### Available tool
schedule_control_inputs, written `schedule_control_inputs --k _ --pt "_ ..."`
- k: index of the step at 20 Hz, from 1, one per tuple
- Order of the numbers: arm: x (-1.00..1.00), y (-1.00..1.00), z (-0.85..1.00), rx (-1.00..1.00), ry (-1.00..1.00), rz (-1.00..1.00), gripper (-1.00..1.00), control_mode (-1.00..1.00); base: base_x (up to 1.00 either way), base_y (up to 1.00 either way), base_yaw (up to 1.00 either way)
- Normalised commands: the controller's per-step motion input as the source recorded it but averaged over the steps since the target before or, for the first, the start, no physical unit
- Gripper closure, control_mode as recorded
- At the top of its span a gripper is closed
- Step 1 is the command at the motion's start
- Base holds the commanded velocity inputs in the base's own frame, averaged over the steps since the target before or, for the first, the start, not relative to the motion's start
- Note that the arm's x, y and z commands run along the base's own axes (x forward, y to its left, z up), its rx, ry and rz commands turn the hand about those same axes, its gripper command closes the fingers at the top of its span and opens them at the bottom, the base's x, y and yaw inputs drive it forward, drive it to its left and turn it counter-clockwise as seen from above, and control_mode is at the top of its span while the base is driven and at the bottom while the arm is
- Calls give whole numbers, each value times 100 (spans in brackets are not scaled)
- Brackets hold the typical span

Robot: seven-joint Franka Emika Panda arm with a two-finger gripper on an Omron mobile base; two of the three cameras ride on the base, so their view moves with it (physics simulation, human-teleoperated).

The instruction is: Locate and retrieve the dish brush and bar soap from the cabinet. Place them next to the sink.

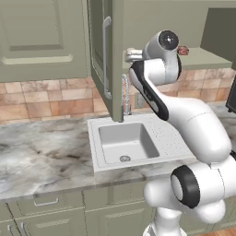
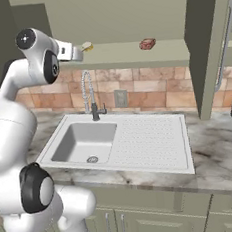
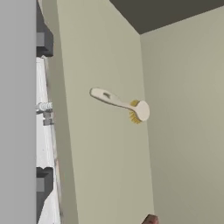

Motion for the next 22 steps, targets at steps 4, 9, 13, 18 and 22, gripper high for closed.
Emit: schedule_control_inputs --k 4,9,13,18,22 --pt "27 5 0 0 2 0 -100 -100 0 0 0" --pt "30 2 0 0 0 1 -100 -100 0 0 0" --pt "30 3 0 -2 0 0 -100 -100 0 0 0" --pt "13 0 -6 -1 0 0 -100 -100 0 0 0" --pt "5 0 -10 0 0 0 -100 -100 0 0 0"
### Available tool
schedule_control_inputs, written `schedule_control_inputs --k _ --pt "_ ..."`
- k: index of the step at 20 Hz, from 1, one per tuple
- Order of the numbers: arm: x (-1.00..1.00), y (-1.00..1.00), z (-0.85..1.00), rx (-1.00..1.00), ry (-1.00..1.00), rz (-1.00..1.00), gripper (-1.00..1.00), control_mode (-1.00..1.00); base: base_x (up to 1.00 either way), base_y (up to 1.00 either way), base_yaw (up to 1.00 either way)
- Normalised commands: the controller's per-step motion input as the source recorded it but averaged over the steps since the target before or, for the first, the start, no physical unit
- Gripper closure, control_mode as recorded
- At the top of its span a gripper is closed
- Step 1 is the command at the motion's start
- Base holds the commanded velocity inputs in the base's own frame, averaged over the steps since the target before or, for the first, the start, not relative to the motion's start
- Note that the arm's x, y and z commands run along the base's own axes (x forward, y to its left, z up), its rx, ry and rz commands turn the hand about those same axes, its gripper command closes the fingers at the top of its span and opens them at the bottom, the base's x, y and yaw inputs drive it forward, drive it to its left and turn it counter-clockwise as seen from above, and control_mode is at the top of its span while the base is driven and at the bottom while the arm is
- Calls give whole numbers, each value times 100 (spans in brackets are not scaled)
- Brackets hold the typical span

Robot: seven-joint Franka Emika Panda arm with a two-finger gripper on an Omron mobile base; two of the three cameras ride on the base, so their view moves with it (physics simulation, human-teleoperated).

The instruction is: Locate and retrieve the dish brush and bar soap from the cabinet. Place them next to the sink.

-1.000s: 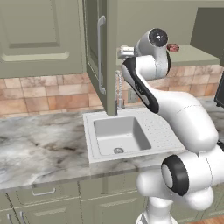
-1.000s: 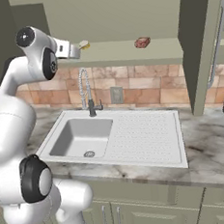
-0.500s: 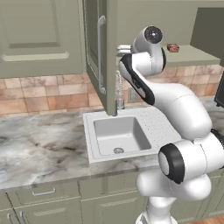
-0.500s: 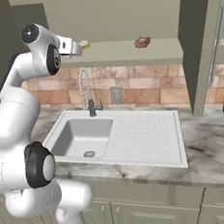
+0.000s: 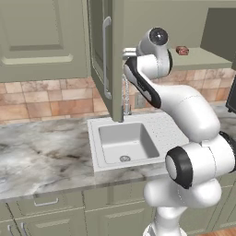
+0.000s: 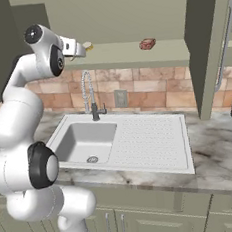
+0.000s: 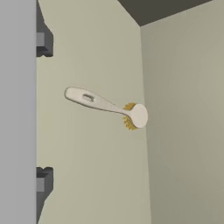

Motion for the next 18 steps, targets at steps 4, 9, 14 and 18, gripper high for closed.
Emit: schedule_control_inputs --k 4,9,14,18 --pt "17 0 -7 0 2 0 -100 -100 0 0 0" --pt "20 0 -3 0 0 0 -100 -100 0 0 0" --pt "23 0 0 -1 3 0 -100 -100 0 0 0" --pt "24 3 0 -1 3 0 -100 -100 0 0 0"
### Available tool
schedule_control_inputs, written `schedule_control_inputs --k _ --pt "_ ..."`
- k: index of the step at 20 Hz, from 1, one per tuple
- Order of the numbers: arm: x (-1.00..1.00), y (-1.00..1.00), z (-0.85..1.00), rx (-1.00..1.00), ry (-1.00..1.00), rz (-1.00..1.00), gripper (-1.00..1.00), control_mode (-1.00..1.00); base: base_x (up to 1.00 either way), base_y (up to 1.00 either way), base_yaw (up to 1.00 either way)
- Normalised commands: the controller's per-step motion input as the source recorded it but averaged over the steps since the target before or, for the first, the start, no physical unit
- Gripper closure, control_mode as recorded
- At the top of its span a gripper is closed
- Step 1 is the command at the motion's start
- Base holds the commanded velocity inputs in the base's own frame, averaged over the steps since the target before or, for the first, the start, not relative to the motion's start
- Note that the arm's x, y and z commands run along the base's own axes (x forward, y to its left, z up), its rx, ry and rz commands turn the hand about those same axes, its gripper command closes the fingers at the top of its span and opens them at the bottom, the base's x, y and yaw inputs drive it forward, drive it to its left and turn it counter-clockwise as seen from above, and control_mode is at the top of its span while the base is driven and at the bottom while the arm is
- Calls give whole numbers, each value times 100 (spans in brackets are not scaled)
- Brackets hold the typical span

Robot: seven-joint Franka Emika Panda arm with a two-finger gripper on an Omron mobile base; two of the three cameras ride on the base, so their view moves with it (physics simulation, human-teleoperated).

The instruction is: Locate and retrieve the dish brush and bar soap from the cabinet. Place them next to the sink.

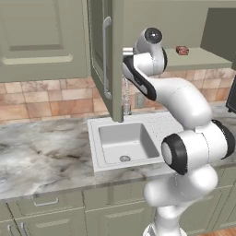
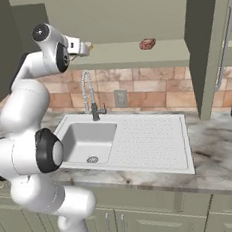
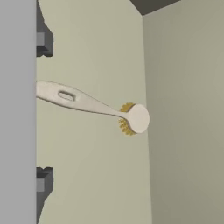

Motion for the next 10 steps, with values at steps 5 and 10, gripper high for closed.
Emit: schedule_control_inputs --k 5,10 --pt "25 5 0 -2 2 0 -100 -100 0 0 0" --pt "22 0 -1 0 1 0 -100 -100 0 0 0"
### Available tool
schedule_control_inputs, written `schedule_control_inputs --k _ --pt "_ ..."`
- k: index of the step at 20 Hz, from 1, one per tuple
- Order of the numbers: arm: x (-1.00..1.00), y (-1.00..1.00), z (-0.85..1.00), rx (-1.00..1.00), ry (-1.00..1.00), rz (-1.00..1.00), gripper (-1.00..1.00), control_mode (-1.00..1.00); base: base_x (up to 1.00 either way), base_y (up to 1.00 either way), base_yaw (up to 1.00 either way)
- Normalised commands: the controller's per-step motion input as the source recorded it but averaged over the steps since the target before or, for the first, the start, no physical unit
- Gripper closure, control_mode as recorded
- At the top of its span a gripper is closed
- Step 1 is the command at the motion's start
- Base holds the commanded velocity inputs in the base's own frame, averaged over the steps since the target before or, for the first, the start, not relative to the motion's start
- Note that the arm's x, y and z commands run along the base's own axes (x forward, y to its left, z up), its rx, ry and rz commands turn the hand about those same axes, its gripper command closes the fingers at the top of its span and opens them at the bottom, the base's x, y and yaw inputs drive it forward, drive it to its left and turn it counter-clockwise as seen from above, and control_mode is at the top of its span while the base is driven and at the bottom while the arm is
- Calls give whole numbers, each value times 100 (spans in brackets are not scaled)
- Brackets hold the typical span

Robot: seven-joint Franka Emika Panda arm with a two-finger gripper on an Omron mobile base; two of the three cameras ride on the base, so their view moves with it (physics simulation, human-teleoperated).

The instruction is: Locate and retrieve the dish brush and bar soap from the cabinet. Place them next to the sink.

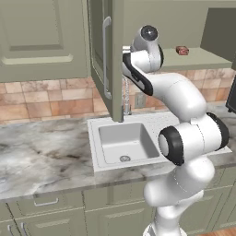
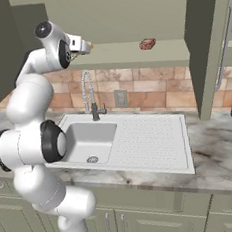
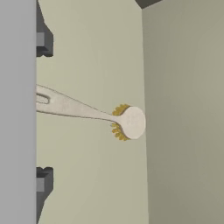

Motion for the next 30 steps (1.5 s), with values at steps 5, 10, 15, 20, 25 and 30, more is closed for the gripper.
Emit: schedule_control_inputs --k 5,10,15,20,25,30 --pt "16 0 -9 0 3 0 -100 -100 0 0 0" --pt "20 3 -4 -1 0 0 -100 -100 0 0 0" --pt "21 4 -6 -2 0 0 -100 -100 0 0 0" --pt "8 1 -9 0 3 0 -100 -100 0 0 0" --pt "0 -1 -8 0 0 -1 -100 -100 0 0 0" --pt "0 0 -3 0 0 0 100 -100 0 0 0"
